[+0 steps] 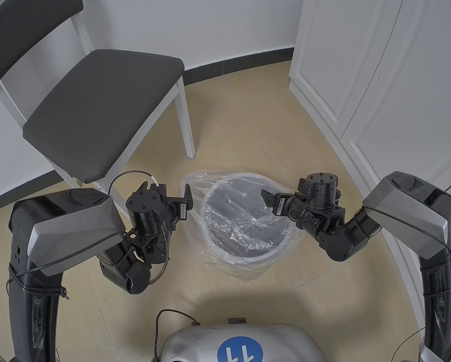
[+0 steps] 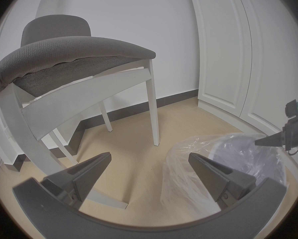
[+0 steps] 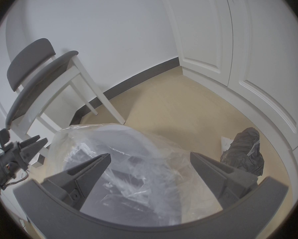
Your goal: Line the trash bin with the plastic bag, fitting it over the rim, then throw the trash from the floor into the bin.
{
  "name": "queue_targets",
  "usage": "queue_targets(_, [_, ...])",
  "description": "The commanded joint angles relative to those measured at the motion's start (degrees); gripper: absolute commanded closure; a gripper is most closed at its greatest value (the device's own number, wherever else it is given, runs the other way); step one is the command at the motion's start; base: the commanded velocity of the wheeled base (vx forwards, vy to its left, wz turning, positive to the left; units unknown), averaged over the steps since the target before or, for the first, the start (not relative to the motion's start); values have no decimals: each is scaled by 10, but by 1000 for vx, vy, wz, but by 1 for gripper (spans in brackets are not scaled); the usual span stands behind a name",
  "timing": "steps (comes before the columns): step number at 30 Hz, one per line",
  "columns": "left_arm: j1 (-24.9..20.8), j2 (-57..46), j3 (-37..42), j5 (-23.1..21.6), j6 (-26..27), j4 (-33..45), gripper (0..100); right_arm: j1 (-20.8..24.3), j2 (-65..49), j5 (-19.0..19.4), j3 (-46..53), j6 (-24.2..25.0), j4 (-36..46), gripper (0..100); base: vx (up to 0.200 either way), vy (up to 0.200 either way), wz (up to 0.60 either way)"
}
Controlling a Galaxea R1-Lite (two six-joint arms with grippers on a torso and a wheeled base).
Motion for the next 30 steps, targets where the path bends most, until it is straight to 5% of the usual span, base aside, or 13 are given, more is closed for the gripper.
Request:
queue_targets(1, [0, 1, -1, 0, 0, -3, 0, 0, 39, -21, -39, 2, -1, 0, 0, 0, 0])
queue_targets(17, [-25, 39, -2, 1, 0, -11, 0, 2, 31, -51, -90, 45, -7, 0, 0, 0, 0])
queue_targets(30, [-3, 52, -41, 2, 1, -10, 0, -4, 64, -53, -126, 47, -6, 0, 0, 0, 0])
